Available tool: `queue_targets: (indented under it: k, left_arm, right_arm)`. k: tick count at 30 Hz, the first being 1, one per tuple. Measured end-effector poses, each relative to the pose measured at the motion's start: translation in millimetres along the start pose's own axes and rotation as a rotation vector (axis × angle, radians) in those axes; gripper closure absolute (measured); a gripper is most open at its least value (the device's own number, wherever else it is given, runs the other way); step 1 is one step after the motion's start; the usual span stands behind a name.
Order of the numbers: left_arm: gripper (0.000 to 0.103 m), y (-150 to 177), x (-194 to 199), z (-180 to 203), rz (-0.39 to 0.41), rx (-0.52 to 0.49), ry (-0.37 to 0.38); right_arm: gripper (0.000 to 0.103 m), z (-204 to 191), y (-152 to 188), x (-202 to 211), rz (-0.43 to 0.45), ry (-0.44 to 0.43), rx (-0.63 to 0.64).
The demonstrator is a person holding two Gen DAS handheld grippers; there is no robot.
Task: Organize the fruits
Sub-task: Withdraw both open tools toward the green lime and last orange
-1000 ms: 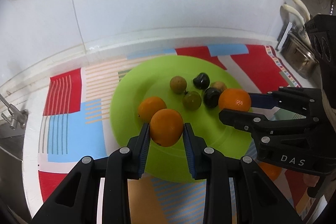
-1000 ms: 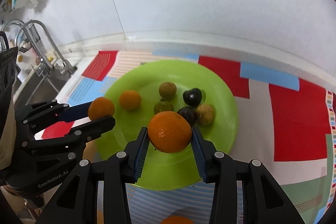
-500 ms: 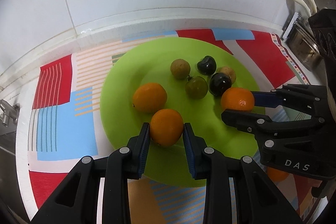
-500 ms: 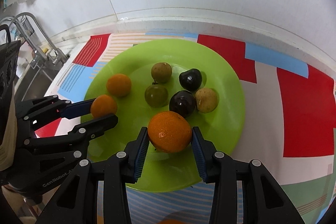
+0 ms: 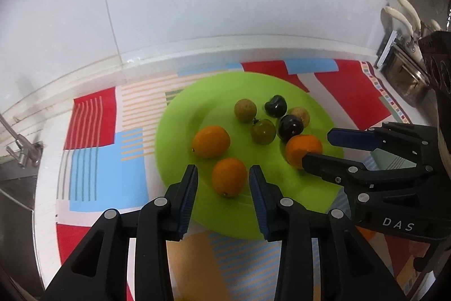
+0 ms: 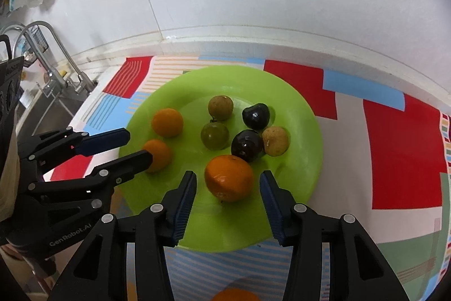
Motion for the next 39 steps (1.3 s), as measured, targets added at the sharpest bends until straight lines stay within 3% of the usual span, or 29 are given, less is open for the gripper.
queue_targets:
  k: [7,14,17,23,34,39]
  left_arm:
    - [0.065,12,29,2,0.037,0.015,0.026]
    - [0.052,28,66,0,0.1,0.044,0.015]
    - [0.046,38,82,-2,0.133,0.06,-0.007]
    - [0.041,59,105,-4,0.169,0.077,-0.04]
    - [0.037,106,115,-15,0.193,0.132,-0.126]
    - [0.037,123,106,-21,0.176,0.156,-0.124]
  right_arm:
    - [0.055,-10,11,31,0.074,0.007,-0.016]
    - [0.055,-23,28,65,0.158,0.032,-0.041]
    - [0.045,-25,40,76,0.193,0.043,-0.068]
    - [0.045,-32,62,89,0.221,0.071,-0.103]
    - [0.039,-38,99,104,0.299,0.203,-0.182]
    - [0.039,-42,113,104,0.329,0.255,-0.196]
Point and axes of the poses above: each gripper's, at about its wrist camera, not at the fingertips, and x roughly against the way its jaws point, z to its right, y to its underside, the point moved 4 cm from there along -x, roughly the way its jaws point, and after that the axes turned 15 degrees about -z, right-handed, at the moved point
